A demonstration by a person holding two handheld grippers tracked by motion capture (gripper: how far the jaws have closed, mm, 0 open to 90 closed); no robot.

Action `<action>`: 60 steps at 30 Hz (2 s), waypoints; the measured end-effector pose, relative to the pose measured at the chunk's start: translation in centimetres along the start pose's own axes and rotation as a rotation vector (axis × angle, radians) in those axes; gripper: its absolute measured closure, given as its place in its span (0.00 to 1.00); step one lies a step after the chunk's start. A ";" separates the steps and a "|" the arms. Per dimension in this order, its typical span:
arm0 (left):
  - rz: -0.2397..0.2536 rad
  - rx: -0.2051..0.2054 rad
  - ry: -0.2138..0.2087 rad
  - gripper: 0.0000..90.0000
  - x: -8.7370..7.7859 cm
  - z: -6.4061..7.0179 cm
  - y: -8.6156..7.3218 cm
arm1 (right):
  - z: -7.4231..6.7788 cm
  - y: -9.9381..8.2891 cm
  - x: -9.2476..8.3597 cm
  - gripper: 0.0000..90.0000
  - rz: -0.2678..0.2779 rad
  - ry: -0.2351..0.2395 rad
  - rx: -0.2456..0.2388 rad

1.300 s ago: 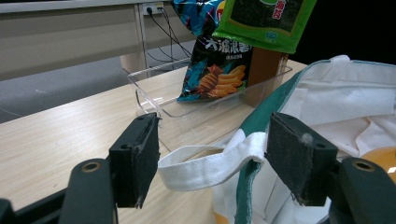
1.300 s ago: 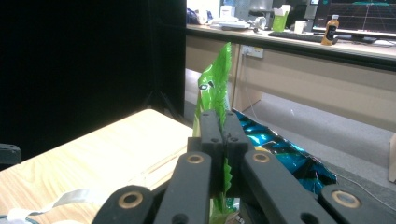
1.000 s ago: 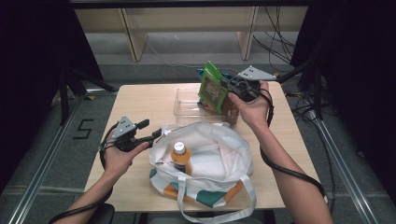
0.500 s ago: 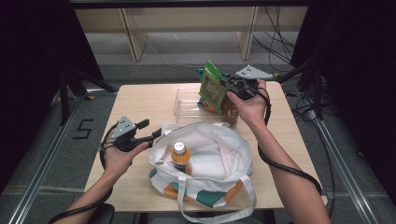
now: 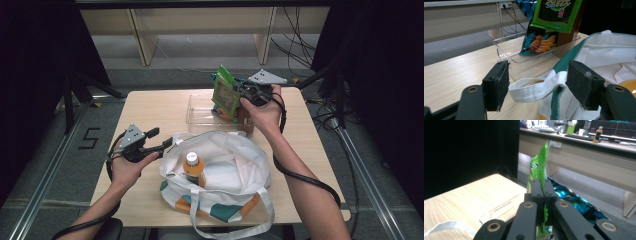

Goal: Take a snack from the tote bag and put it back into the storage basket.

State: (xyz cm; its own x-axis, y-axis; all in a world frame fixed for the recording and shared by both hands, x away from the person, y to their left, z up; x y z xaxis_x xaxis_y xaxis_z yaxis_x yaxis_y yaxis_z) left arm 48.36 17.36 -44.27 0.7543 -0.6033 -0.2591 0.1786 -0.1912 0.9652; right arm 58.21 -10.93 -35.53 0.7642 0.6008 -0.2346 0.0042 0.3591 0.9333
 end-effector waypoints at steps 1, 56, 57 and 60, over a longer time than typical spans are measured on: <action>0.000 0.000 0.000 0.37 0.0 0.0 0.0 | -0.1 -0.1 0.1 1.00 -0.009 -0.003 0.006; 0.003 0.001 -0.005 0.37 0.1 0.0 0.0 | -1.2 -2.7 2.4 1.00 -0.069 -0.015 -0.079; 0.011 -0.001 -0.008 0.37 0.1 0.0 0.0 | -1.3 -2.9 2.3 1.00 -0.081 -0.022 -0.070; -0.003 0.001 0.002 0.37 0.0 -0.1 -0.1 | -1.3 -3.0 2.2 1.00 -0.086 -0.020 -0.063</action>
State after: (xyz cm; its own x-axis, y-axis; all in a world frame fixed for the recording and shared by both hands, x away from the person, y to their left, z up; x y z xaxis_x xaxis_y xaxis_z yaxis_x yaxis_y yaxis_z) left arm 48.43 17.44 -44.36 0.7549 -0.6013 -0.2617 0.1798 -0.1940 0.9644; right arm 59.08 -9.77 -39.23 0.7756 0.5518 -0.3067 0.0300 0.4530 0.8910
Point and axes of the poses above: each handheld gripper's, and its own axes: x roughly forward along the jaws, y roughly out of its top, z roughly to its right, the point moved 8 cm from there along x, roughly forward along the jaws, and after that the axes turned 11 degrees about -x, right-handed, at the moved point
